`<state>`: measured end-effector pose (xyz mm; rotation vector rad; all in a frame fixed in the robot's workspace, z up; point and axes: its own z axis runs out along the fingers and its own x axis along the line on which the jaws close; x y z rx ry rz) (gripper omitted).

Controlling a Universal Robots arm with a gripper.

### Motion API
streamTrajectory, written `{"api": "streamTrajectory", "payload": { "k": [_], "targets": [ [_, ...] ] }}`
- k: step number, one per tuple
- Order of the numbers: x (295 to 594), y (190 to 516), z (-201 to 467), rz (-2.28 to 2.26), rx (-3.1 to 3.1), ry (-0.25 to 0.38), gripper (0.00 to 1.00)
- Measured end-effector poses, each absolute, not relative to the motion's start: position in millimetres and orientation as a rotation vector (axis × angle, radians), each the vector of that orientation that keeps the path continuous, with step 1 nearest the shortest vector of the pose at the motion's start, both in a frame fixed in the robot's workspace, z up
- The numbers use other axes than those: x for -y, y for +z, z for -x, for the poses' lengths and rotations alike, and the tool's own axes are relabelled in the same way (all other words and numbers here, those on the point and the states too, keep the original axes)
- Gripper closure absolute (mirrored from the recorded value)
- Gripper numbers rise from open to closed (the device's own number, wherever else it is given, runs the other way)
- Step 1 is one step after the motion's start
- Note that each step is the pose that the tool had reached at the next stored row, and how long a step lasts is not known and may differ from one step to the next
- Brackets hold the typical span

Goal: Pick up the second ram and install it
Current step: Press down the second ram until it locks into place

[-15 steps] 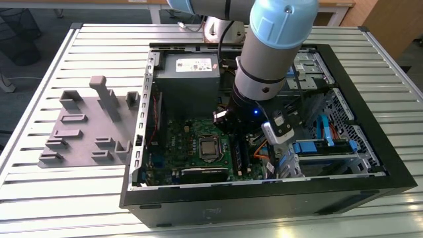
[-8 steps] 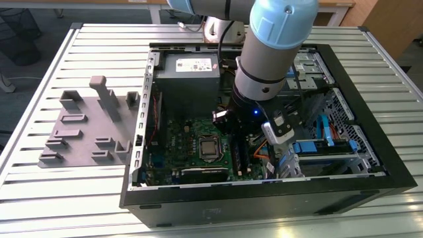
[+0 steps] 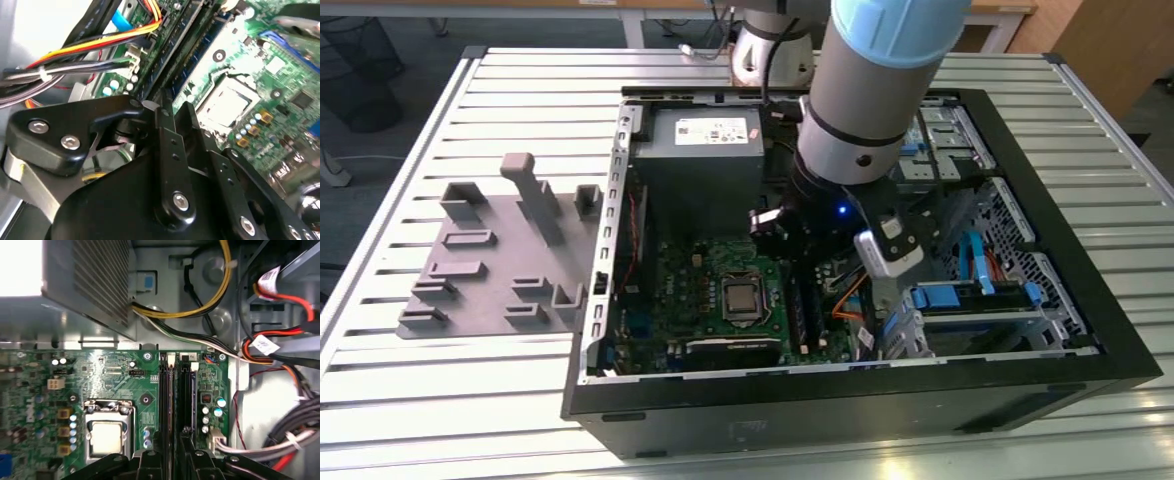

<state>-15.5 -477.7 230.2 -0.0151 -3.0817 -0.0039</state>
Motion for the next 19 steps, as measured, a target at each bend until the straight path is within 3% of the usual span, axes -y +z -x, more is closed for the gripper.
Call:
{"api": "streamTrajectory", "payload": {
  "k": [2,4,6,19],
  "targets": [
    [477.7,235.5,15.5,0.015,3.081,-0.003,0.74],
    [477.6,236.5,15.5,0.015,3.081,-0.003,0.87],
    [477.7,236.6,15.5,0.015,3.081,-0.003,0.89],
    [477.7,228.8,15.5,0.015,3.081,-0.003,0.89]
  ]
}}
